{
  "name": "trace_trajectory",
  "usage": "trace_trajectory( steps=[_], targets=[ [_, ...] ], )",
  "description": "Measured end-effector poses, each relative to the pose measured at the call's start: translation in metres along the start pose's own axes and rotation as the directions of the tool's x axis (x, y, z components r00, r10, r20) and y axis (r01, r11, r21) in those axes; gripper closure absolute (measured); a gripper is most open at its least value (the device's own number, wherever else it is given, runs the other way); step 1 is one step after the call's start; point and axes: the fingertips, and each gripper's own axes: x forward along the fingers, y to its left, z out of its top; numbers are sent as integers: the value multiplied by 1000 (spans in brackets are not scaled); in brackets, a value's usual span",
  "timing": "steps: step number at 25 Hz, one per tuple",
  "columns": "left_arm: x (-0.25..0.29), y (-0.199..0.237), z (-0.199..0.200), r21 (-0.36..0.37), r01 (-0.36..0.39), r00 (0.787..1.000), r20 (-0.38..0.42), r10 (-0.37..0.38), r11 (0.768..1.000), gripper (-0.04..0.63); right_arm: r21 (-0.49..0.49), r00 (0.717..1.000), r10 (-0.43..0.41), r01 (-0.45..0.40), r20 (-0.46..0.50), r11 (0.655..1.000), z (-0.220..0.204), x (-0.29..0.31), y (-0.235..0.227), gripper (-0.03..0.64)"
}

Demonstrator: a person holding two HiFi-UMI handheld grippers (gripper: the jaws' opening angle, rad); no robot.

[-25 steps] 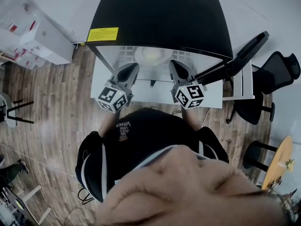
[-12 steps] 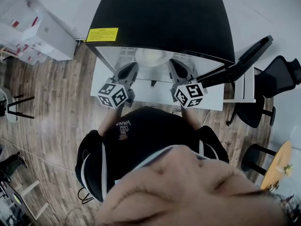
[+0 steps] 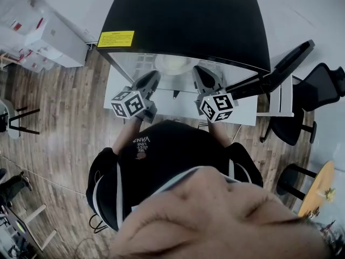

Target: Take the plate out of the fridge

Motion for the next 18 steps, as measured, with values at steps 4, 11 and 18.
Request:
trace_trajectory(
  steps=[4, 11, 18],
  targets=[
    [2, -1, -4, -66, 18, 1000, -6, -19, 998, 574, 1, 1000, -3, 3, 1, 1000, 0, -1, -1, 604],
    [6, -4, -7, -191, 41, 999, -13, -44, 981, 486, 9, 1000, -3, 3, 6, 1000, 0, -3, 0, 604],
    [10, -3, -9, -304, 65, 998, 14, -64, 950, 460, 11, 1000, -10, 10, 9, 1000, 0, -6, 0, 604]
  ],
)
